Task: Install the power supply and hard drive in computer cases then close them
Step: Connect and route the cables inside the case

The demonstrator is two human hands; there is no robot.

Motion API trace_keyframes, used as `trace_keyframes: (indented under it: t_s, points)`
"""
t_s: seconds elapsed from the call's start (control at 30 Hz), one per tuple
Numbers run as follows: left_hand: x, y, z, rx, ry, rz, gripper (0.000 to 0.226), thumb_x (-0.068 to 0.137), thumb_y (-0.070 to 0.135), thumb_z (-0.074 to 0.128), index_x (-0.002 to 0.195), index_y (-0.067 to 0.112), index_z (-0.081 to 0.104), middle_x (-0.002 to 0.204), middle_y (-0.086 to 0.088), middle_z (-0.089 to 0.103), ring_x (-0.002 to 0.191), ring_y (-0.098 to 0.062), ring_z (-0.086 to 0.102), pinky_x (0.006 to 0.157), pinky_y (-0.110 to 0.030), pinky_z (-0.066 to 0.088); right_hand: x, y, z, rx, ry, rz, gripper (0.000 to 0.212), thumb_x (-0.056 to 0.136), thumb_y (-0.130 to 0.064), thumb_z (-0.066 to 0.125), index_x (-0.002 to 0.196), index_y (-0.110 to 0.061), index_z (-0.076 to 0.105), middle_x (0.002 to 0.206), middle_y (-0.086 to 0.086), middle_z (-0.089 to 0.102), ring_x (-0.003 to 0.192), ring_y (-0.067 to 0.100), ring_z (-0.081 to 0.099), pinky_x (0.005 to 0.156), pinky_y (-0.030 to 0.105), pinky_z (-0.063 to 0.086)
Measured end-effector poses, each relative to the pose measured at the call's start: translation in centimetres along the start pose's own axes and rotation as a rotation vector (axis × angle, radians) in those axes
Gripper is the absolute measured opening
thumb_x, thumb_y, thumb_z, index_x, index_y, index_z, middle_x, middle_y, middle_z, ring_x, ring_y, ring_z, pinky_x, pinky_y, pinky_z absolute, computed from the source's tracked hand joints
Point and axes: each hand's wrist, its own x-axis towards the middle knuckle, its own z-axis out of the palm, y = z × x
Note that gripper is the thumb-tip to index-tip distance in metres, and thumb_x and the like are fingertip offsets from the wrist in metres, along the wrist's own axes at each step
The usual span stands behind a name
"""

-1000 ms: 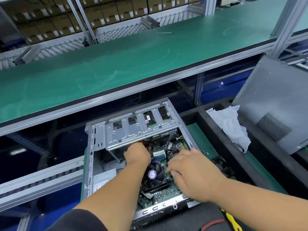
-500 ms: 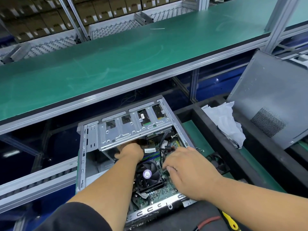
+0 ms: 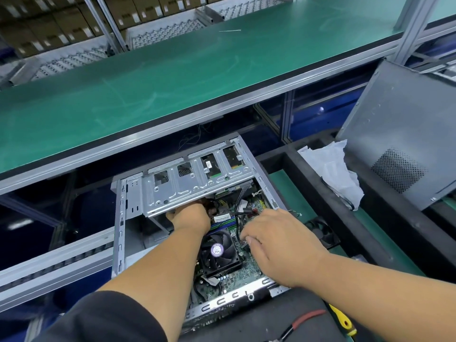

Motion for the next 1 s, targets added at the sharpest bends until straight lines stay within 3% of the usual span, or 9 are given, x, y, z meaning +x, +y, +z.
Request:
trace_keyframes:
  t_s: [0.17, 0.23, 0.33, 0.63, 0.73, 0.8, 0.87, 0.93, 1.0]
  points:
    - [0.1, 0.0, -0.3, 0.038, -0.041, 0.048, 0.025, 0.093, 0.017, 0.054, 0.067, 0.018, 0.053, 0.070, -0.003, 0.050, 0.077, -0.027, 0.046, 0.103, -0.055, 0.035, 0.0, -0.1, 0.0, -0.015, 0.003, -0.009, 0.035, 0.100, -0.036, 0.031, 0.109, -0.034, 0.065, 0.103, -0.015, 0.067, 0.102, 0.011, 0.053, 0.098, 0.035, 0.042]
    - [0.4, -0.2, -0.2, 0.008, -0.033, 0.089, 0.022, 0.093, 0.013, 0.053, 0.072, 0.018, 0.055, 0.071, -0.001, 0.053, 0.068, -0.023, 0.048, 0.087, -0.044, 0.046, -0.1, -0.1, -0.1, -0.009, 0.005, -0.010, 0.035, 0.100, -0.036, 0.032, 0.109, -0.034, 0.065, 0.103, -0.015, 0.067, 0.102, 0.012, 0.053, 0.098, 0.035, 0.042]
    - [0.7, -0.1, -0.2, -0.002, -0.024, 0.131, 0.026, 0.094, 0.011, 0.054, 0.070, 0.020, 0.050, 0.074, 0.001, 0.054, 0.064, -0.020, 0.048, 0.071, -0.038, 0.047, 0.0, -0.1, 0.0, 0.001, 0.011, -0.009, 0.036, 0.100, -0.036, 0.031, 0.109, -0.034, 0.065, 0.103, -0.015, 0.067, 0.102, 0.012, 0.054, 0.099, 0.034, 0.041]
    - [-0.5, 0.1, -1.2, 0.008, -0.054, 0.184, 0.027, 0.096, 0.009, 0.051, 0.072, 0.020, 0.047, 0.076, 0.000, 0.051, 0.068, -0.020, 0.049, 0.070, -0.039, 0.046, 0.1, -0.2, 0.1, 0.040, 0.076, -0.017, 0.035, 0.098, -0.035, 0.035, 0.108, -0.031, 0.068, 0.097, -0.013, 0.069, 0.096, 0.014, 0.054, 0.096, 0.036, 0.044]
    - [-1.1, 0.2, -1.4, -0.033, -0.046, 0.175, 0.024, 0.095, 0.008, 0.052, 0.074, 0.020, 0.049, 0.078, 0.000, 0.053, 0.075, -0.023, 0.053, 0.072, -0.038, 0.048, -0.4, 0.0, 0.1, 0.117, 0.162, -0.025, 0.029, 0.098, -0.030, 0.041, 0.101, -0.027, 0.070, 0.091, -0.012, 0.068, 0.092, 0.013, 0.053, 0.089, 0.037, 0.048]
    - [-1.9, 0.1, -2.0, -0.019, -0.090, 0.177, 0.016, 0.093, 0.007, 0.052, 0.081, 0.018, 0.053, 0.087, -0.002, 0.059, 0.080, -0.023, 0.056, 0.079, -0.041, 0.050, -0.8, 0.1, 0.1, 0.180, 0.223, -0.029, 0.025, 0.099, -0.025, 0.046, 0.098, -0.024, 0.071, 0.090, -0.011, 0.068, 0.093, 0.012, 0.053, 0.085, 0.038, 0.050]
    - [-3.1, 0.0, -2.6, 0.023, -0.131, 0.189, 0.013, 0.090, 0.006, 0.053, 0.097, 0.015, 0.058, 0.100, -0.004, 0.058, 0.090, -0.026, 0.057, 0.092, -0.053, 0.048, -1.5, 0.0, -0.1, 0.197, 0.303, -0.055, 0.020, 0.097, -0.016, 0.054, 0.100, -0.020, 0.074, 0.093, -0.008, 0.070, 0.096, 0.016, 0.056, 0.088, 0.039, 0.050]
    - [-4.6, -0.8, -2.6, -0.003, -0.133, 0.174, 0.048, 0.085, 0.003, 0.057, 0.129, 0.022, 0.054, 0.113, -0.005, 0.057, 0.110, -0.033, 0.054, 0.104, -0.061, 0.036, -2.8, -0.8, 0.1, 0.167, 0.403, -0.153, 0.016, 0.091, -0.011, 0.062, 0.101, -0.017, 0.074, 0.095, -0.007, 0.069, 0.095, 0.019, 0.059, 0.088, 0.038, 0.047]
    - [-6.9, -1.7, -2.5, -0.103, -0.038, 0.186, 0.072, 0.088, 0.008, 0.057, 0.151, 0.037, 0.039, 0.140, -0.007, 0.050, 0.131, -0.034, 0.044, 0.108, -0.059, 0.032, -5.0, -2.3, 1.2, 0.167, 0.427, -0.311, 0.015, 0.088, -0.014, 0.064, 0.100, -0.017, 0.072, 0.094, -0.007, 0.064, 0.089, 0.018, 0.055, 0.082, 0.033, 0.041]
